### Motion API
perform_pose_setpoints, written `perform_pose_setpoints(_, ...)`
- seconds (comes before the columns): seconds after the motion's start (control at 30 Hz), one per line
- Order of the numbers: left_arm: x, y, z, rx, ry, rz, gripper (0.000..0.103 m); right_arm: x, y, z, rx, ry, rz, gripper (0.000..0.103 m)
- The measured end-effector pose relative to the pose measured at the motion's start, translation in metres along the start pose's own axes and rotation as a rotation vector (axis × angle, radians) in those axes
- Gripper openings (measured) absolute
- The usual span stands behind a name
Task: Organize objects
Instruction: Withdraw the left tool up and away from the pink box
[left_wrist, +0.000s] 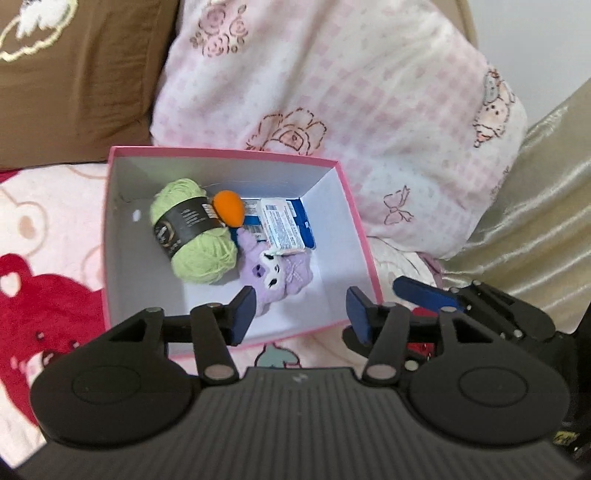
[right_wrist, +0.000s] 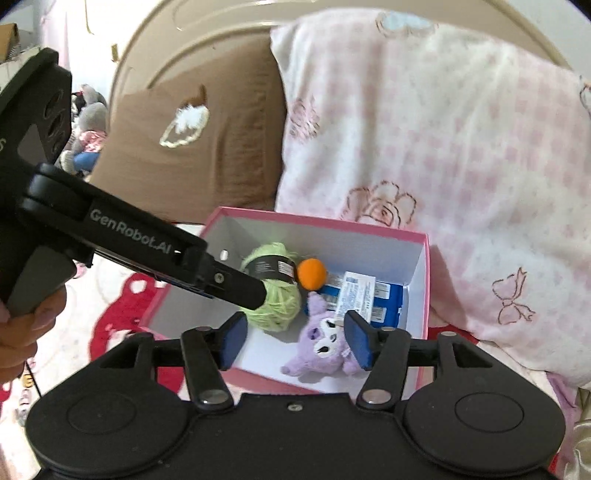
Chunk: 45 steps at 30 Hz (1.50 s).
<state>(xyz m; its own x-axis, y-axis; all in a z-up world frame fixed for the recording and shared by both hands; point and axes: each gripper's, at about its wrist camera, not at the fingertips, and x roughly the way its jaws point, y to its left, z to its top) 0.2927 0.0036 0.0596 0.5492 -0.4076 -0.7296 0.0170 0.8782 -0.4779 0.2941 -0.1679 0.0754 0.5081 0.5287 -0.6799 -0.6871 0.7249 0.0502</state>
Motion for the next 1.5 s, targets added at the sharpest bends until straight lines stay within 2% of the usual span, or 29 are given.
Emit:
perform_pose_setpoints(0.17, -0.026, -0.006, -0.014, 0.034, 0.012, 0.023, 0.059, -0.028, 0.016, -0.004, -0.02, -0.005, 0.007, 0.075)
perform_pose_setpoints(0.37, -0.048, -0.003, -0.032, 0.026, 0.017, 0.039, 0.063, -0.044, 0.034, -0.009, -0.043, 0.009, -0.001, 0.077)
perform_pose_setpoints(0.5, -0.065, 0.0, -0.049, 0.035, 0.01, 0.033, 0.068, -0.052, 0.045, -0.017, -0.088, 0.035, 0.015, 0.083)
perform_pose_setpoints(0.57, -0.072, 0.0, -0.057, 0.044, 0.004, 0.034, 0.071, -0.058, 0.047, -0.021, -0.085, 0.019, -0.002, 0.084)
perform_pose_setpoints(0.7, -0.085, -0.002, -0.072, 0.073, -0.008, 0.024, 0.077, -0.067, 0.044, -0.027, -0.034, 0.012, 0.031, 0.09)
perform_pose_setpoints(0.8, -0.089, -0.005, -0.079, 0.101, 0.0, 0.032, 0.08, -0.073, 0.045, -0.032, -0.017, 0.008, 0.037, 0.095)
perform_pose_setpoints(0.97, -0.094, -0.007, -0.089, 0.113, 0.012, 0.029, 0.086, -0.079, 0.056, -0.042, -0.073, 0.009, 0.027, 0.095)
perform_pose_setpoints(1.1, -0.097, -0.01, -0.091, 0.133, 0.029, 0.039, 0.096, -0.087, 0.063, -0.047, -0.104, 0.014, 0.036, 0.095)
perform_pose_setpoints(1.27, -0.093, -0.015, -0.092, 0.159, 0.071, 0.036, 0.101, -0.088, 0.074, -0.06, -0.201, 0.038, 0.038, 0.097)
perform_pose_setpoints(1.5, -0.083, -0.023, -0.107, 0.208, 0.087, 0.041, 0.103, -0.09, 0.07, -0.082, -0.19, 0.077, 0.059, 0.098)
